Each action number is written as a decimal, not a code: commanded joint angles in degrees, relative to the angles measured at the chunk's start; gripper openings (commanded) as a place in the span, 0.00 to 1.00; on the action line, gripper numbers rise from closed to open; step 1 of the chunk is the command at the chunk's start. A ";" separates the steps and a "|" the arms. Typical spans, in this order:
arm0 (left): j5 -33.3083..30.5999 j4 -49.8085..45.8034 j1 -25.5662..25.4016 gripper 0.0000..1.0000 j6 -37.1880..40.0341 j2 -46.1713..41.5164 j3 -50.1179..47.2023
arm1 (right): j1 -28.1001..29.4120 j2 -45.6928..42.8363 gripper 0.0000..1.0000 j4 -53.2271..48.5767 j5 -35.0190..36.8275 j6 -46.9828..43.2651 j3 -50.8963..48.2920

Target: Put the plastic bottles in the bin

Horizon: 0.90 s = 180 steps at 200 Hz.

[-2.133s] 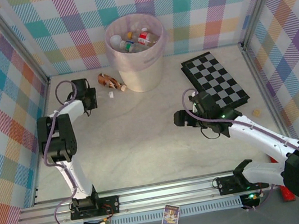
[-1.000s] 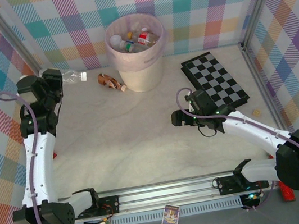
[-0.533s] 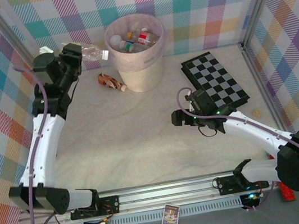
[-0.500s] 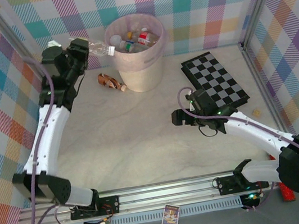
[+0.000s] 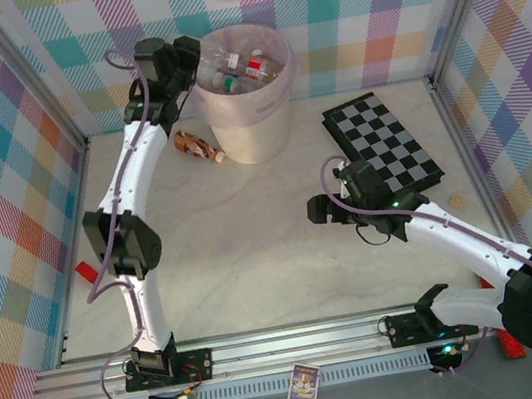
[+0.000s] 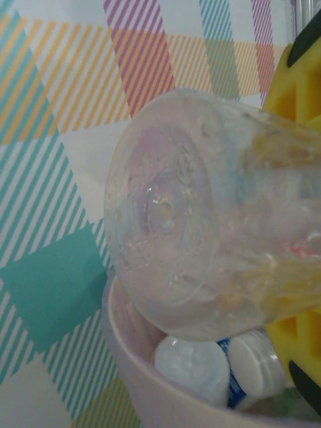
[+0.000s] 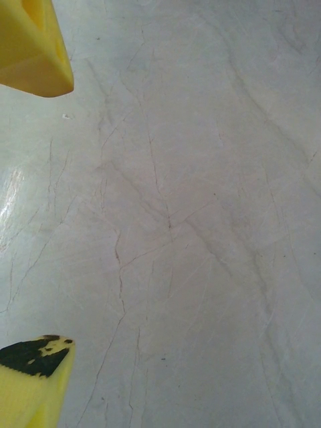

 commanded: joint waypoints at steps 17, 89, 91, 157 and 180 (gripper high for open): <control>2.51 -6.83 -1.32 0.15 2.60 8.13 13.31 | -0.45 -1.34 0.92 -0.45 1.22 -0.41 -1.85; 4.58 -0.37 -1.31 0.77 2.39 12.41 13.42 | -0.41 -0.72 0.92 -0.05 1.11 -0.67 -1.79; 4.55 -0.40 -1.33 0.78 2.48 12.41 13.39 | -0.44 -0.67 0.92 0.02 1.05 -0.66 -1.79; 2.52 -2.55 -1.22 0.84 5.52 10.96 13.44 | -0.41 -0.89 0.92 -0.15 1.13 -0.66 -1.77; 0.66 -5.75 -0.96 0.84 8.46 9.14 13.37 | -0.45 -1.18 0.92 -0.36 1.21 -0.66 -1.78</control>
